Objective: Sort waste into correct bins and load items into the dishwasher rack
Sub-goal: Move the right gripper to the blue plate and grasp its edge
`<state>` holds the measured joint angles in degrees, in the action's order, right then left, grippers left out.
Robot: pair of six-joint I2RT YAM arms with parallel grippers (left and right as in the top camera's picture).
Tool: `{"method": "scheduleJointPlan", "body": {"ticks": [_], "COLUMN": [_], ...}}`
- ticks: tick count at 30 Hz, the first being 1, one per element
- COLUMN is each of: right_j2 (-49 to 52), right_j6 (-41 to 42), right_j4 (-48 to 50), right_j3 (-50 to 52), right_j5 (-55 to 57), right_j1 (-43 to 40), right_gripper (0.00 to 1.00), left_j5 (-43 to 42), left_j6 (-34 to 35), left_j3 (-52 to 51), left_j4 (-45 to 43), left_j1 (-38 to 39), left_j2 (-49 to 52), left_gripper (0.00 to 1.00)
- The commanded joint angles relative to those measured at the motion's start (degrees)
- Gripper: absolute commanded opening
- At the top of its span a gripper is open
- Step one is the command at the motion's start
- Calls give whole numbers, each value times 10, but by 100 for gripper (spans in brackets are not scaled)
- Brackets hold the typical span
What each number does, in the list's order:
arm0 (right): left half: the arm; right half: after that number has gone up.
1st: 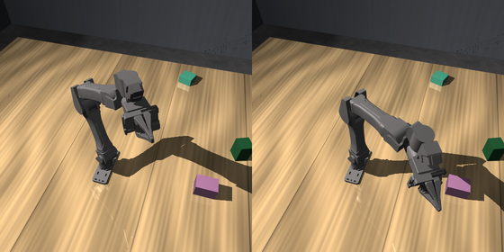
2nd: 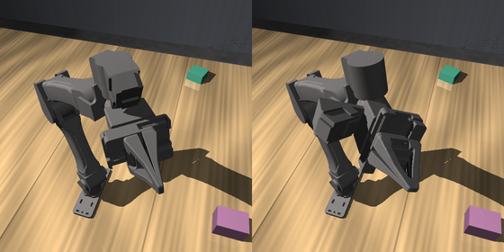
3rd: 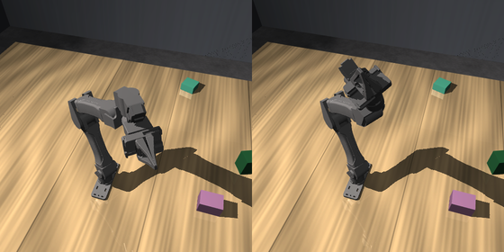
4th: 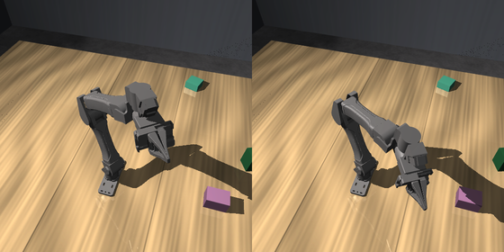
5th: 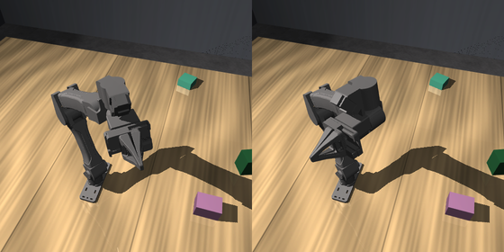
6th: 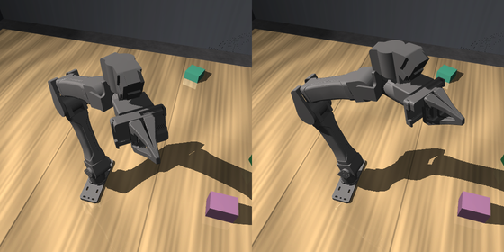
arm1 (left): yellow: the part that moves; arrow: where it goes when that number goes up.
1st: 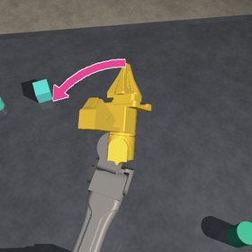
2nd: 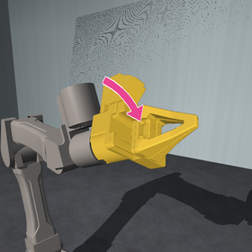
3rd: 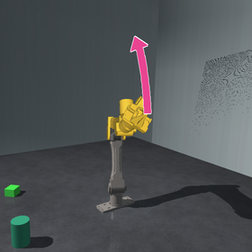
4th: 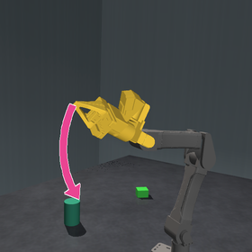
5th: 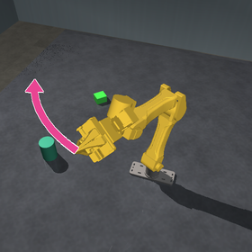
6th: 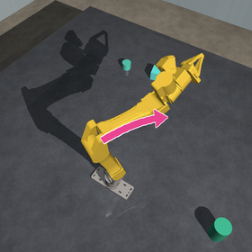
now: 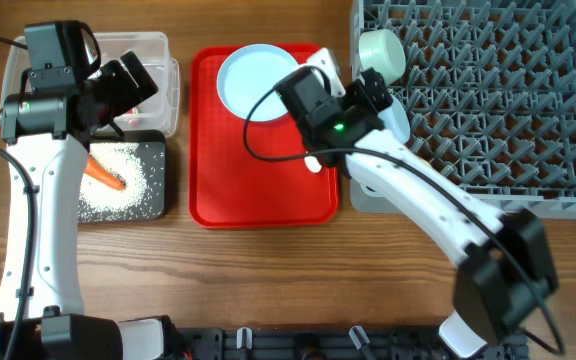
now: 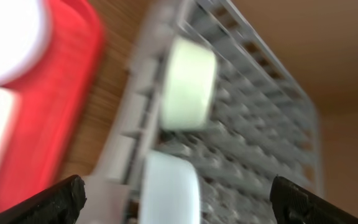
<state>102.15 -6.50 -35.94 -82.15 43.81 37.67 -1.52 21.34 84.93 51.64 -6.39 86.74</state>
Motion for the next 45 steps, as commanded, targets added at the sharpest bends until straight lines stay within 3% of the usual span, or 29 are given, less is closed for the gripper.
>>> {"method": "scheduleJointPlan", "body": {"ticks": [1,3,4,9,17,35,39,41,43,44,45], "right_j2": [-37,-35,-34,-31,-31,-36,-36,-36,-36,-36,-36], "right_j6": [-41,-33,-12,84,171,214,200,202,207,207,206], "right_j4": [-28,-60,-78,-135,-158,-188,-159,-96,0,34,87], "right_j3": [-13,-12,-10,23,107,96,29,3,-8,-8,-8], "right_j5": [-326,-407,-427,-465,-422,-366,-442,-522,-597,-613,-635], "right_j1": [0,-2,-2,-2,-11,-33,-33,-33,-33,-33,-33], "right_gripper": [88,74,72,72,72,68,78,80,88,99,100], "left_j5": [6,5,6,5,5,5,5,5,5,5,5], "left_j6": [1,1,1,1,1,1,1,1,1,1,1], "left_j3": [3,3,3,3,3,3,3,3,3,3,3], "left_j4": [0,0,0,0,0,1,1,0,0,0,0], "left_j1": [-3,-3,-3,-3,-3,-3,-3,-3,-3,-3,-3], "left_j2": [4,4,4,4,4,4,4,4,4,4,4], "left_gripper": [100,100,100,100,100,100,100,100,100,100,100]}}
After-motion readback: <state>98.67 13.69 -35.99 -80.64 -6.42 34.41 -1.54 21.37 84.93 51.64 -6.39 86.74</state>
